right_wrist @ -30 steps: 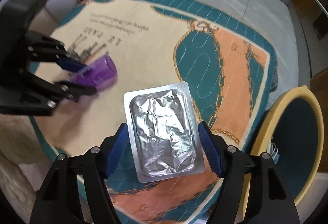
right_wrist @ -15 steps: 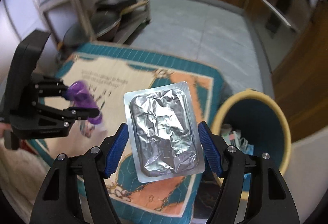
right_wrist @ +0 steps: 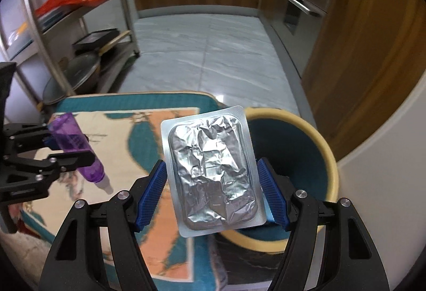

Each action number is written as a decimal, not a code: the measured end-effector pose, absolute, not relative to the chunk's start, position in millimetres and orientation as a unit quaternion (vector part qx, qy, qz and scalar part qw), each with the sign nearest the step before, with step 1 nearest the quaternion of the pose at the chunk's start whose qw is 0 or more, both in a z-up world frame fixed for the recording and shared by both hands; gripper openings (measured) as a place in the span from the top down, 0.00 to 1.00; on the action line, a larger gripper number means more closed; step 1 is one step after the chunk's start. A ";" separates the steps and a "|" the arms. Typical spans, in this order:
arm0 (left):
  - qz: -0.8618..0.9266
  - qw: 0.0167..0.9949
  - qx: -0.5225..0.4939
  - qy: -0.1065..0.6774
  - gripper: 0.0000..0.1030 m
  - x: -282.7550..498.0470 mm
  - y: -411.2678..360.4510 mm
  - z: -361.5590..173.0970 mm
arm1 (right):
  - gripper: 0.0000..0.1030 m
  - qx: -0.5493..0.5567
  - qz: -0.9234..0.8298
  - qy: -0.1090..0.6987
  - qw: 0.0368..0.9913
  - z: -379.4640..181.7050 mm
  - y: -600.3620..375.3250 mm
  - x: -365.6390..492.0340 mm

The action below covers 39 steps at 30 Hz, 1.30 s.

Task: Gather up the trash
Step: 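Drop the foil pack into the bin with the right gripper while the left drops the bottle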

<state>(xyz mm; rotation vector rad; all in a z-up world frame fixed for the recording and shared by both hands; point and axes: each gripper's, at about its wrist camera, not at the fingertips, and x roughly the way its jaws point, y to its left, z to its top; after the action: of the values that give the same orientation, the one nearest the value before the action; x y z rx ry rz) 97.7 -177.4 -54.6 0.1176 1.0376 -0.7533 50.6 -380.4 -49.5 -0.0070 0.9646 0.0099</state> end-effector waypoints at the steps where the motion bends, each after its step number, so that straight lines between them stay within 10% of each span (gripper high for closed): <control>1: -0.358 0.798 0.054 0.482 0.69 98.3 -187.0 -55.2 | 0.31 -0.003 -0.002 0.465 0.885 -52.1 -387.6 51.7; 21: -0.414 0.773 0.063 0.476 0.56 113.3 -315.7 -100.6 | 0.24 0.048 -0.061 0.498 0.864 -97.0 -467.7 56.8; 39: -0.363 0.810 0.086 0.452 0.41 86.8 -225.3 -55.5 | 0.19 0.034 -0.072 0.466 0.881 -54.3 -440.7 28.6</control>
<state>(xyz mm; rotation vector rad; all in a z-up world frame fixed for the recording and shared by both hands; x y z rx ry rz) 86.8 -225.3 -55.5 0.1844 0.9663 -0.7756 28.6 -440.7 -54.3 0.0712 0.9697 -0.1510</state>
